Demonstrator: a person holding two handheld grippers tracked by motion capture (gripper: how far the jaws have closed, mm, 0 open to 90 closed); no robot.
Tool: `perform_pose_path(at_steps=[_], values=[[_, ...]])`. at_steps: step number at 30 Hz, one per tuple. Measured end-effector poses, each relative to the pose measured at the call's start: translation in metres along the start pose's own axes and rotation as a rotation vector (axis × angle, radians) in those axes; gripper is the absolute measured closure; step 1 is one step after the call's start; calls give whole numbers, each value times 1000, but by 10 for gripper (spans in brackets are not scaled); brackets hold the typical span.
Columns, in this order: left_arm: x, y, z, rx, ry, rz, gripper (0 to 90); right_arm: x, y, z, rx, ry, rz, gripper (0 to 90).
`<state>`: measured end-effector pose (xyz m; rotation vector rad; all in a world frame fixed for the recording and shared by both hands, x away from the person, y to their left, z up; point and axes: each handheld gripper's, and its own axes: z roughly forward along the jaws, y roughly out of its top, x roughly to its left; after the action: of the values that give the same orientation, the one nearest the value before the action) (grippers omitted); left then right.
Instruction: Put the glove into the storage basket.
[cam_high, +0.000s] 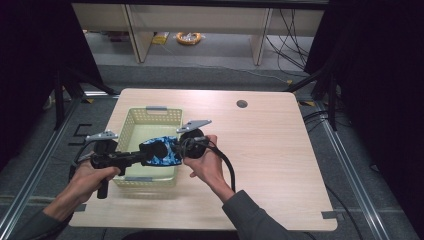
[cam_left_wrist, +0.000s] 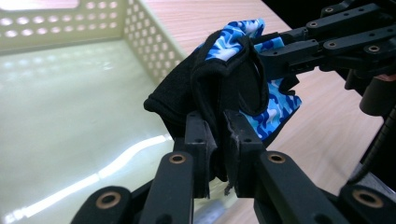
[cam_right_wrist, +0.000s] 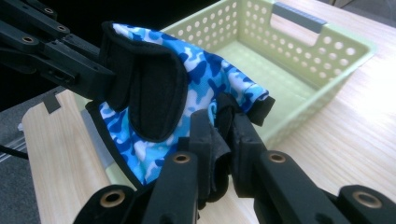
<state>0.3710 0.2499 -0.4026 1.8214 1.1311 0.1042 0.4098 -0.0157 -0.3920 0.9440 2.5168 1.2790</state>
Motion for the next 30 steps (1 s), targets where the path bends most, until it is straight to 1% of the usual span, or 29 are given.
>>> perform_pose_path(at_steps=[1,2,3,5,6,7,8,10,11,12,13,14,15,16,17,18,19,20,22,24,25,26,28,29,30], values=[[3,-1,0,0,5,-4,803,0,1,5,-6,-3,-5,817],[5,-2,0,2,13,-9,803,1,2,9,5,-6,-1,817],[8,-3,-1,4,16,-12,803,2,3,13,6,-5,-8,817],[14,-5,-1,10,27,-22,803,3,4,21,6,-4,2,817],[17,-5,0,10,28,-29,802,3,5,23,24,-2,3,817],[19,-6,0,9,28,-35,802,4,5,28,15,-3,10,817],[22,-7,0,9,33,-38,802,3,6,30,24,-4,0,817],[26,-9,1,17,34,-44,802,4,6,35,32,0,5,817],[28,-10,2,20,38,-45,802,4,6,37,46,-2,5,817],[30,-11,3,24,42,-48,802,4,5,41,39,-7,2,817],[31,-12,4,27,47,-53,802,5,5,44,43,-8,24,817],[33,-13,5,30,48,-56,802,5,5,45,68,-7,27,817],[35,-14,5,34,48,-57,802,6,5,48,80,-10,46,817],[35,-15,6,31,59,-60,802,5,4,51,85,-12,36,817],[37,-16,7,42,59,-60,802,5,4,55,82,-13,42,817],[38,-16,8,48,62,-63,802,4,4,57,95,-16,37,817],[40,-17,9,52,62,-63,802,6,3,60,112,-24,59,817],[42,-18,10,58,68,-65,802,6,3,62,121,-23,64,817],[45,-20,11,71,71,-73,802,5,2,68,127,-23,57,817],[48,-21,13,80,69,-80,802,5,1,73,144,-30,71,817],[50,-21,14,86,70,-81,802,5,1,75,159,-30,70,817],[51,-22,15,89,71,-85,802,2,1,80,140,-19,27,817],[54,-22,15,101,79,-87,802,3,1,84,160,-19,32,816],[54,-22,15,101,79,-87,802,2,1,86,163,-21,23,816],[55,-22,16,104,80,-92,802,3,2,88,171,-20,23,816]])
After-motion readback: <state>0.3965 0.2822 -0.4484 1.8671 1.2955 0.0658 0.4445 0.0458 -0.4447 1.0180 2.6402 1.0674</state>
